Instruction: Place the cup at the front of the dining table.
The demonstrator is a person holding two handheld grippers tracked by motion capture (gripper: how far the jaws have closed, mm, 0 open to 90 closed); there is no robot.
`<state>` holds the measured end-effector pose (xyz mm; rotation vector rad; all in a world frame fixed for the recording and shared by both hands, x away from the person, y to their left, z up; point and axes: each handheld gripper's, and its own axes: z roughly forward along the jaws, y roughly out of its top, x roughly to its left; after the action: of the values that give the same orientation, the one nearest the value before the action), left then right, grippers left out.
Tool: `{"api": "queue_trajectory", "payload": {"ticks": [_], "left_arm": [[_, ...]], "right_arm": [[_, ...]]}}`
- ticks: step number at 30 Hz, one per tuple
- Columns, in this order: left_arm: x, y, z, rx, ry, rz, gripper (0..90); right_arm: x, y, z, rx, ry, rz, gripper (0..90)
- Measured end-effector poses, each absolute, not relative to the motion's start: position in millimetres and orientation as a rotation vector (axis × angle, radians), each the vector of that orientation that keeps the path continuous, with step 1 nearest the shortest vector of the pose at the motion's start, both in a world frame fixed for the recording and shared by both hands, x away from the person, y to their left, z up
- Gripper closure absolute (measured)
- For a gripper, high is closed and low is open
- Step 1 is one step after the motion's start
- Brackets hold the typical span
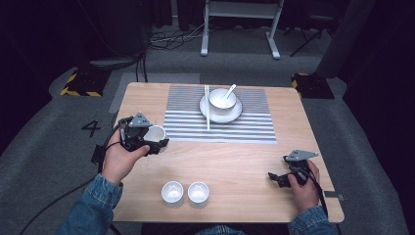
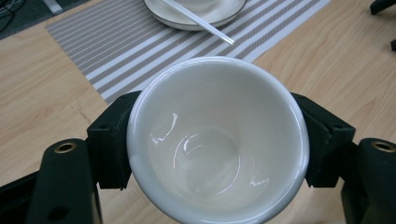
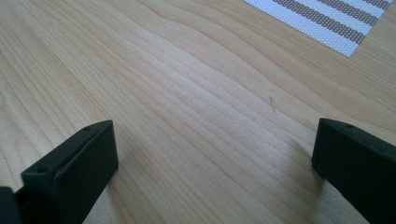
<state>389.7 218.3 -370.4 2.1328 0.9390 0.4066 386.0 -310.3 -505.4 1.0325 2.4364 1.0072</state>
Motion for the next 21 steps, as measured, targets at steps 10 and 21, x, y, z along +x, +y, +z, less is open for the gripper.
{"api": "queue_trajectory", "payload": {"ticks": [10,21], "left_arm": [[410,208,-370,2.129,0.932,0.420,26.5],[437,193,-370,2.084,0.970,0.416,26.6]], "right_arm": [[386,-310,-505,1.033,2.436,1.007,0.6],[386,-310,-505,1.032,2.436,1.007,0.6]]}}
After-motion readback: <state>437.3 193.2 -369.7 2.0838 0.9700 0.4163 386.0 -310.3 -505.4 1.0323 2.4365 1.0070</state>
